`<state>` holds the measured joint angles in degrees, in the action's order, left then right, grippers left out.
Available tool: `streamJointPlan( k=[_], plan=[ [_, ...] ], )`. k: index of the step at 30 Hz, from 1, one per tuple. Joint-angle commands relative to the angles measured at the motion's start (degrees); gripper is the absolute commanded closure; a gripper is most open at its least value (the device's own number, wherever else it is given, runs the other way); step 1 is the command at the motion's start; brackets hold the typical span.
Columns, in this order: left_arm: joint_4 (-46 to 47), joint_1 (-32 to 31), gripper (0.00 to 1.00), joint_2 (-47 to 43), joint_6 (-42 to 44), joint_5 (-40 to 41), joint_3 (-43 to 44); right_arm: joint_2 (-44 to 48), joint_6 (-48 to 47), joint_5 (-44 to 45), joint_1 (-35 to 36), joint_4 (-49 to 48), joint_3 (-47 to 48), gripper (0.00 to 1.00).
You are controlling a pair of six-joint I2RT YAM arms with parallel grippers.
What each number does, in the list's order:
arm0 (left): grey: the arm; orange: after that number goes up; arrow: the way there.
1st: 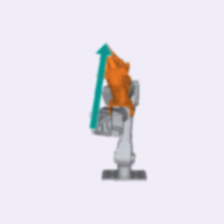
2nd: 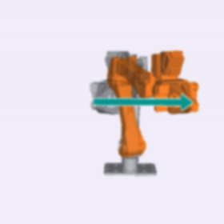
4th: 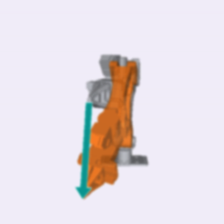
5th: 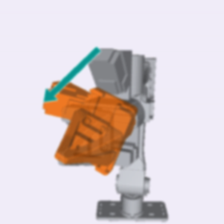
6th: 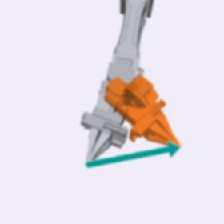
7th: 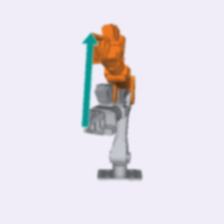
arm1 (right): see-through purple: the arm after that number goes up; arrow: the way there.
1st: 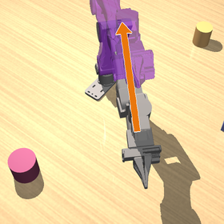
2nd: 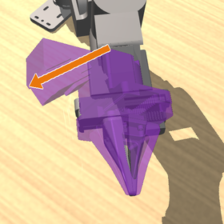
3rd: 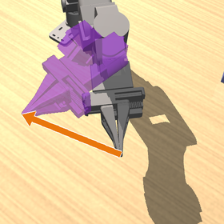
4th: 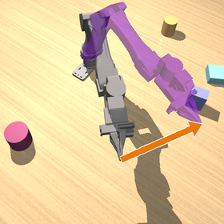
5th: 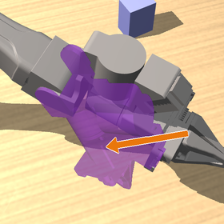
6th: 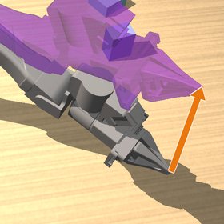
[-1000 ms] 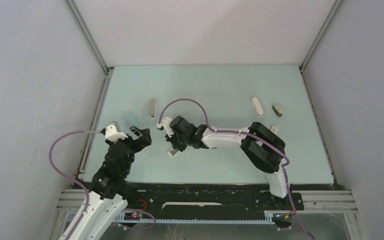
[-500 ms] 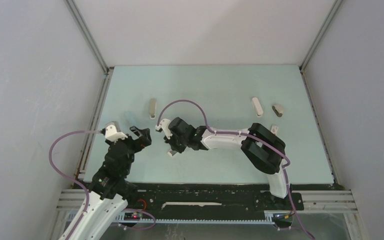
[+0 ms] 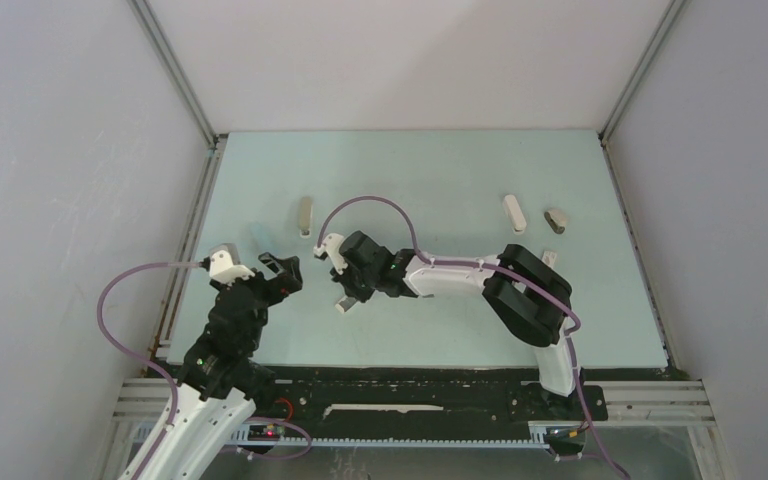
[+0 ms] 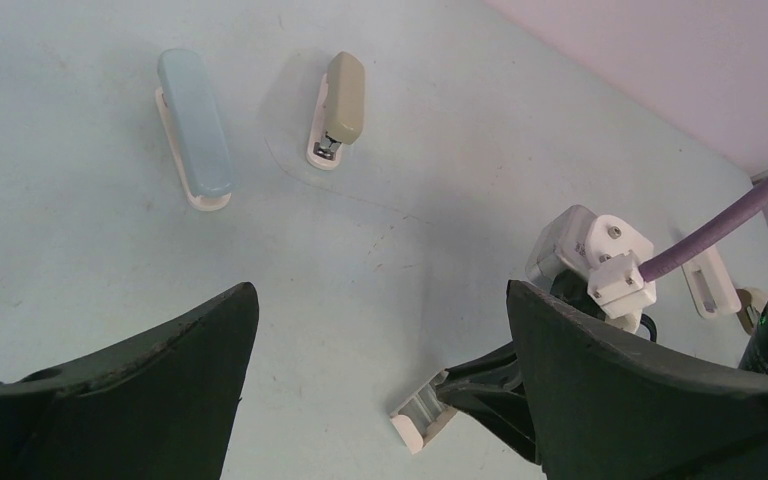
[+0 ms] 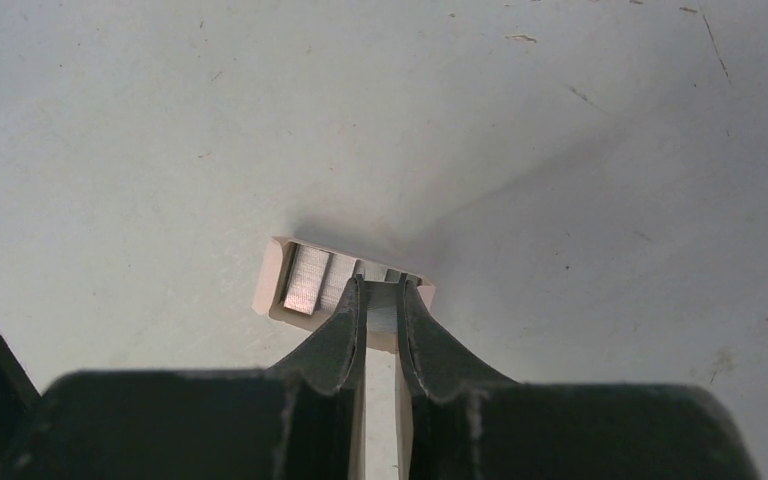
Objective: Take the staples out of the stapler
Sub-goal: Place the staple in the staple box.
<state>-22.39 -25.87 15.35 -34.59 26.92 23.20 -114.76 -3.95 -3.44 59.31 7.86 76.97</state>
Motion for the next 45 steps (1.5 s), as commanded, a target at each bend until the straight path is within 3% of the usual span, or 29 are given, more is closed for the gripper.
streamJointPlan(
  k=[1,45],
  plan=[
    [1.5,0.2,0.00,0.1,-0.3,1.6,-0.7,1.5,-0.2,1.0,-0.1,-1.0,-0.1,0.96],
    [0.9,0.2,0.00,-1.3,-0.4,2.2,-1.3,-0.1,0.7,1.6,0.4,0.0,-0.4,0.95]
  ],
)
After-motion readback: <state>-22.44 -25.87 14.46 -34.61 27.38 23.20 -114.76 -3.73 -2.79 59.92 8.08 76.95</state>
